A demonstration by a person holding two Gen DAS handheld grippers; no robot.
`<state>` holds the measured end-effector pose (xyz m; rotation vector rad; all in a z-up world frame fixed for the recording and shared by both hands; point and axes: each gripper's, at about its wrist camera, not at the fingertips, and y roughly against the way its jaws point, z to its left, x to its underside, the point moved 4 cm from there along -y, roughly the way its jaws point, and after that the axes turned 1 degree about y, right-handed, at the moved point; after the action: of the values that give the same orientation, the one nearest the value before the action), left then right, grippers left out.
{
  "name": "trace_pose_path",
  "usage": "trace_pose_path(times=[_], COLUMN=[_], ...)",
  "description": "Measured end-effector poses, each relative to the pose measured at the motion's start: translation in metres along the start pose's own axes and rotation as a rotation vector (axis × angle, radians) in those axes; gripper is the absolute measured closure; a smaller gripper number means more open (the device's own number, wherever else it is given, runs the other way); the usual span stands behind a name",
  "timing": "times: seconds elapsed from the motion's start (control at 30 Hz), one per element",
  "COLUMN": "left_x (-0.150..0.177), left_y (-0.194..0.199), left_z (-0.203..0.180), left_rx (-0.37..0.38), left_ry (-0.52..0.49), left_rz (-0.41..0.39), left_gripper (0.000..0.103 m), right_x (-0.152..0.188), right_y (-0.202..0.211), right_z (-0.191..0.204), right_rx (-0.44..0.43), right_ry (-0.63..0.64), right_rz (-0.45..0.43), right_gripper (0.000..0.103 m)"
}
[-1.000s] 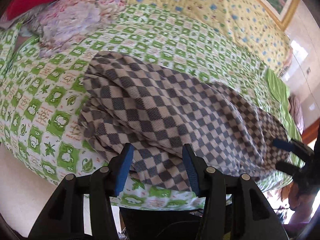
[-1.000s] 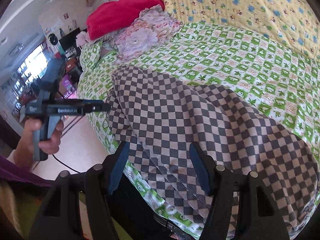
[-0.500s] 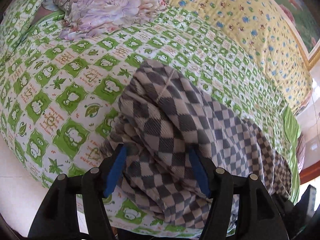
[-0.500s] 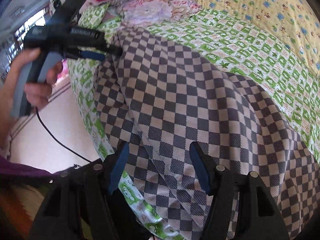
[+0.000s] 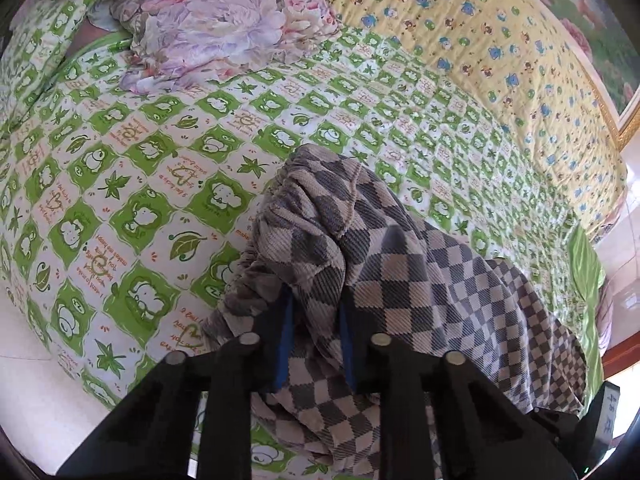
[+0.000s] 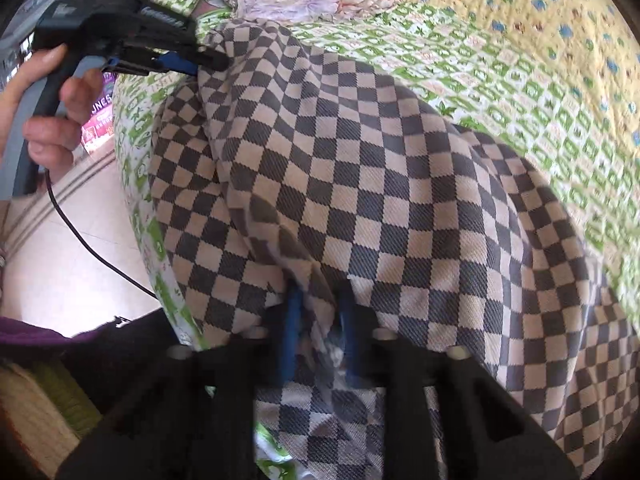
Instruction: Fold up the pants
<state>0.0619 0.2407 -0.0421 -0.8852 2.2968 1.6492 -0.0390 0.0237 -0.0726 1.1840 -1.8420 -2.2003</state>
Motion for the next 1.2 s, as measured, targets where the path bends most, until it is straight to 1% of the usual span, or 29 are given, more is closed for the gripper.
trace_pose_path(times=[0.1, 0.2, 0.27, 0.33, 0.4, 0.53, 0.67, 0.77, 0.87, 0.9, 0.97, 1.03, 1.07, 1.1, 1.17, 1.2], left_x=[0.003, 0.011, 0.019, 0.029, 0.037, 0.053, 0.059, 0.064, 0.067, 0.068, 0.067, 0.065, 0.063, 0.063, 0.061, 0.061], left_y=[0.019, 0.046, 0.059, 0.063, 0.061, 0.043, 0.037, 0.037, 0.039, 0.041, 0.049, 0.058, 0.066, 0.071, 0.079, 0.081], left_z=[-0.004, -0.01, -0.011, -0.009, -0.004, 0.013, 0.02, 0.019, 0.02, 0.02, 0.018, 0.017, 0.016, 0.015, 0.014, 0.013], left_rx=[0.02, 0.047, 0.058, 0.053, 0.036, -0.005, -0.012, -0.025, -0.034, -0.034, -0.042, -0.053, -0.052, -0.05, -0.048, -0.048], left_ry=[-0.013, -0.044, -0.06, -0.07, -0.08, -0.069, -0.081, -0.112, -0.119, -0.117, -0.115, -0.117, -0.115, -0.111, -0.107, -0.104], left_rz=[-0.017, -0.034, -0.034, -0.024, -0.024, 0.002, -0.01, -0.022, -0.025, -0.027, -0.036, -0.043, -0.054, -0.066, -0.073, -0.072], left_gripper=[0.089, 0.089, 0.089, 0.089, 0.089, 0.089, 0.088, 0.086, 0.084, 0.081, 0.079, 0.068, 0.058, 0.052, 0.047, 0.046], right_x=[-0.003, -0.004, -0.002, 0.003, 0.009, 0.019, 0.021, 0.024, 0.024, 0.028, 0.025, 0.016, 0.011, 0.003, -0.012, -0.019], right_y=[0.024, 0.055, 0.068, 0.073, 0.067, 0.034, 0.007, -0.001, -0.003, 0.003, 0.011, 0.023, 0.03, 0.04, 0.056, 0.061], right_z=[-0.006, -0.003, 0.001, 0.006, 0.01, 0.016, 0.017, 0.015, 0.017, 0.02, 0.015, 0.011, 0.008, 0.002, -0.011, -0.017], right_rx=[-0.061, -0.091, -0.106, -0.141, -0.152, -0.162, -0.149, -0.162, -0.172, -0.169, -0.173, -0.213, -0.228, -0.236, -0.256, -0.269], right_ry=[-0.052, -0.046, -0.027, -0.02, -0.011, -0.009, 0.006, -0.005, 0.0, 0.01, 0.003, -0.02, -0.031, -0.046, -0.089, -0.109], right_rz=[-0.042, -0.079, -0.078, -0.066, -0.045, 0.022, 0.071, 0.089, 0.096, 0.094, 0.089, 0.093, 0.074, 0.044, -0.005, -0.025], right_gripper=[0.094, 0.094, 0.094, 0.094, 0.095, 0.094, 0.094, 0.095, 0.094, 0.091, 0.089, 0.082, 0.077, 0.07, 0.064, 0.064])
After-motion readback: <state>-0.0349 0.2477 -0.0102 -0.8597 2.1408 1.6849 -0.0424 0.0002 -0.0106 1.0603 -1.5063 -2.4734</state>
